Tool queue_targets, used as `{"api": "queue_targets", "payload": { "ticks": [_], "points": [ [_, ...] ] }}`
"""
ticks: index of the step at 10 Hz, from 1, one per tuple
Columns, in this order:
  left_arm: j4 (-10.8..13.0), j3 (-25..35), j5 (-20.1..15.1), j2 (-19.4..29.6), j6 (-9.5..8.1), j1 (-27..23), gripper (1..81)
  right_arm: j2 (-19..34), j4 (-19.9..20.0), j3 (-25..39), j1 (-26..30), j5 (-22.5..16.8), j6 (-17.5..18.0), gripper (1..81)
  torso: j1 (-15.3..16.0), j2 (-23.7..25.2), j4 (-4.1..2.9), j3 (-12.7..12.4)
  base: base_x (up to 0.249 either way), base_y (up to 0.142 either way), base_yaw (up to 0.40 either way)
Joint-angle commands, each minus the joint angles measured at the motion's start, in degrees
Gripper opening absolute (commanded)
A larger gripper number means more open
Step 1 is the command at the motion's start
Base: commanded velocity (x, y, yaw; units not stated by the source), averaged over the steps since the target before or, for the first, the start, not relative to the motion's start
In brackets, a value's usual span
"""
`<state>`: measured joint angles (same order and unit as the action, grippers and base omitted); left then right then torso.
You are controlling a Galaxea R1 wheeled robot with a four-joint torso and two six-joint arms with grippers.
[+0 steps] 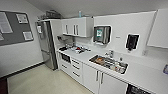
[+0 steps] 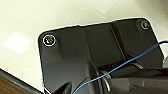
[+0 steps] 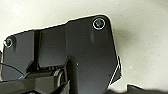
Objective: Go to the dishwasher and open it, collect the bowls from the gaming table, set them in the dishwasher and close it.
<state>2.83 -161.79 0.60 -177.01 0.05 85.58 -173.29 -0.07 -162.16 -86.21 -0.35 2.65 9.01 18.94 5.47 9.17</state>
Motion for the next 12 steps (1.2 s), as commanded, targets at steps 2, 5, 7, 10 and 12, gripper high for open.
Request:
{"api": "queue_targets", "payload": {
  "ticks": [2, 5, 7, 10, 12],
  "points": [
    [0.51, -0.28, -3.14, 0.07, 0.39, -3.09, 81.1, 0.02, -0.1, -0.34, 3.37, -3.07, 0.08, 81.1, 0.0, 0.0, 0.0, 0.0, 0.0, 0.0, 0.349],
    [0.6, -0.28, -3.06, 0.07, 0.39, -3.09, 81.1, -0.24, -0.19, -0.43, 3.37, -3.07, -0.01, 81.1, 0.0, 0.0, 0.0, 0.0, 0.0, 0.0, 0.349],
    [0.51, -0.28, -3.06, 0.16, 0.65, -3.18, 81.1, 0.02, 0.07, -0.43, 3.11, -2.9, 0.17, 81.1, 0.0, 0.0, 0.0, 0.0, 0.0, 0.0, 0.349],
    [0.51, -0.28, -3.14, 0.25, 0.65, -3.18, 81.1, -0.24, -0.01, 0.01, 3.28, -2.99, 0.17, 81.1, 0.0, 0.0, 0.0, 0.0, 0.0, 0.0, 0.349],
    [0.6, -0.28, -3.15, 0.08, 0.65, -3.18, 81.1, -0.15, -0.1, 0.01, 3.01, -2.99, 0.08, 81.1, 0.0, 0.0, 0.0, 0.0, 0.0, 0.0, 0.349]
  ]
}}
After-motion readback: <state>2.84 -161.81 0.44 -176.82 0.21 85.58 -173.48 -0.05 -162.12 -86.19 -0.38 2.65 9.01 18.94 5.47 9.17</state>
